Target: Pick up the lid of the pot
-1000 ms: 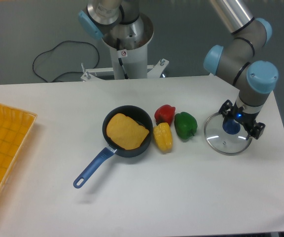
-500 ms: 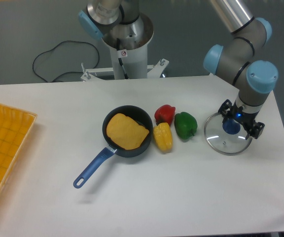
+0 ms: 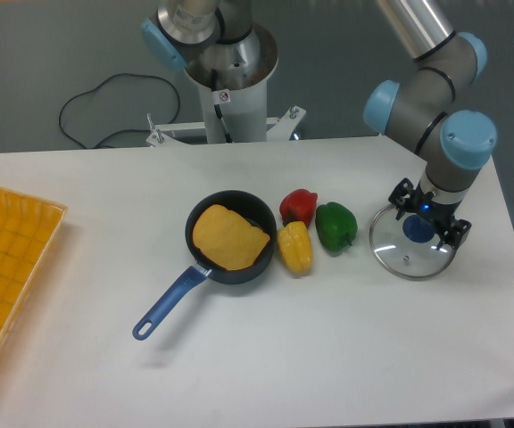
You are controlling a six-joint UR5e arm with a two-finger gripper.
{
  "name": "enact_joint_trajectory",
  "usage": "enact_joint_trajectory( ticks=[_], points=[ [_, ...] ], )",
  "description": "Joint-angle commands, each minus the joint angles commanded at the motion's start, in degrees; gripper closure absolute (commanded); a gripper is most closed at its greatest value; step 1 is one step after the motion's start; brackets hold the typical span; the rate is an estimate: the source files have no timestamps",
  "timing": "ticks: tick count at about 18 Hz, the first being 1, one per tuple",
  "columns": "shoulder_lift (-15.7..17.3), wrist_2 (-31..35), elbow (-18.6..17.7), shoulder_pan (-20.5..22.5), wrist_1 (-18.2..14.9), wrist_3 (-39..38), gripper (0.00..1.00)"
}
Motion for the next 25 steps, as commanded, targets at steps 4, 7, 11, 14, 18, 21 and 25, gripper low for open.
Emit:
enact_joint_trajectory(
  ticks=[4,7,11,14,18,21,25],
  points=[
    [0.0,2.1,0.0,-0.1,-0.1,0.1,0.0],
    [-0.1,2.6,0.0,-0.2,-0.2,-0.3,0.19],
    [-0.2,2.6,0.0,-0.4,-0.3,-0.6,0.34],
    [-0.2,2.6,0.0,-0.5,-0.3,-0.9,0.36],
    [-0.2,2.6,0.1,-0.6,-0.3,-1.4,0.39],
    [-0.3,2.6,0.4,-0.6,-0.4,-1.4,0.48],
    [-0.4,2.6,3.1,-0.5,-2.9,-1.2,0.48]
  ],
)
